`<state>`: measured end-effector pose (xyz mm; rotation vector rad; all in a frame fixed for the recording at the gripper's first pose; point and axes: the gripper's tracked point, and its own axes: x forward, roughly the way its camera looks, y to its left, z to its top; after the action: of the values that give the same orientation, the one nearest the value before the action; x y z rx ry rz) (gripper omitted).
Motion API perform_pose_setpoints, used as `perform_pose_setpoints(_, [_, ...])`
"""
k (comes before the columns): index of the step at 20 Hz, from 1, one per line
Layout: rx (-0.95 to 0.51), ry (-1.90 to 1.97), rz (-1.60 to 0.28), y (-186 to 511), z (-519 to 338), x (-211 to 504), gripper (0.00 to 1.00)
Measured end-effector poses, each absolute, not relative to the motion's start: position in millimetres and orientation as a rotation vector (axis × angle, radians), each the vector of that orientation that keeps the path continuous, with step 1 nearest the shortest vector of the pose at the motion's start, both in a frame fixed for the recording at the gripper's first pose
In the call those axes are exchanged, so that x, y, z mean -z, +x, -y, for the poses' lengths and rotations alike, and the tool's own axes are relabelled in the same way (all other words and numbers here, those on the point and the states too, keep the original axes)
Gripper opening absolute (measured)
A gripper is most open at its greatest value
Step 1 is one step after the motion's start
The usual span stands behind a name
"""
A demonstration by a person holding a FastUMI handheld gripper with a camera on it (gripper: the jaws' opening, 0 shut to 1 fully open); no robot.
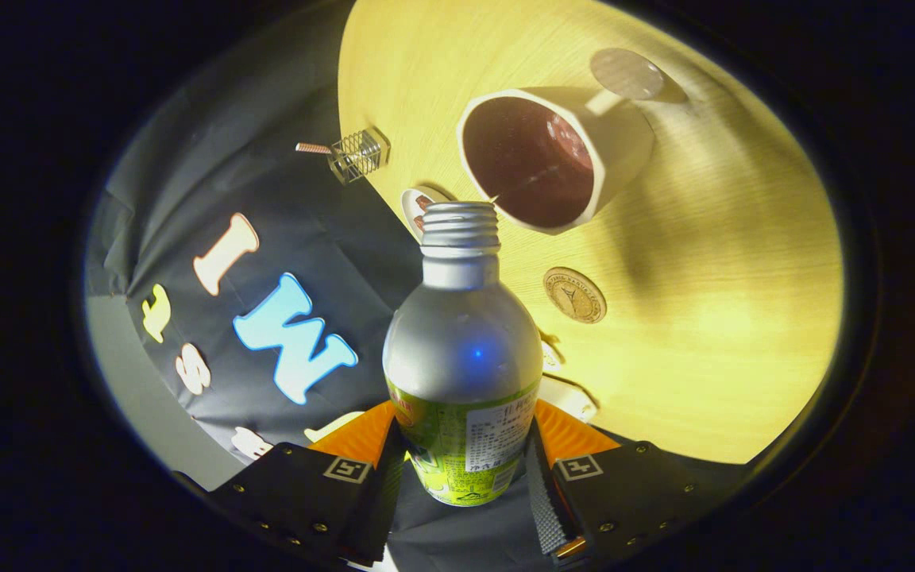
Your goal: Take the bottle from table, then pour the juice into the cup, finally place the bottle on the coaster
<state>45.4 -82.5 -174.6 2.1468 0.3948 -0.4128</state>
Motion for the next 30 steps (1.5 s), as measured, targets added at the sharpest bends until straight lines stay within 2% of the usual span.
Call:
perform_pose_setpoints(11, [0.395,1.806,-0.481,16.8,75.9,211.6,0.7])
perform_pose_setpoints(30, [0.261,1.176,-0.579,2.0,48.3,243.3,0.7])
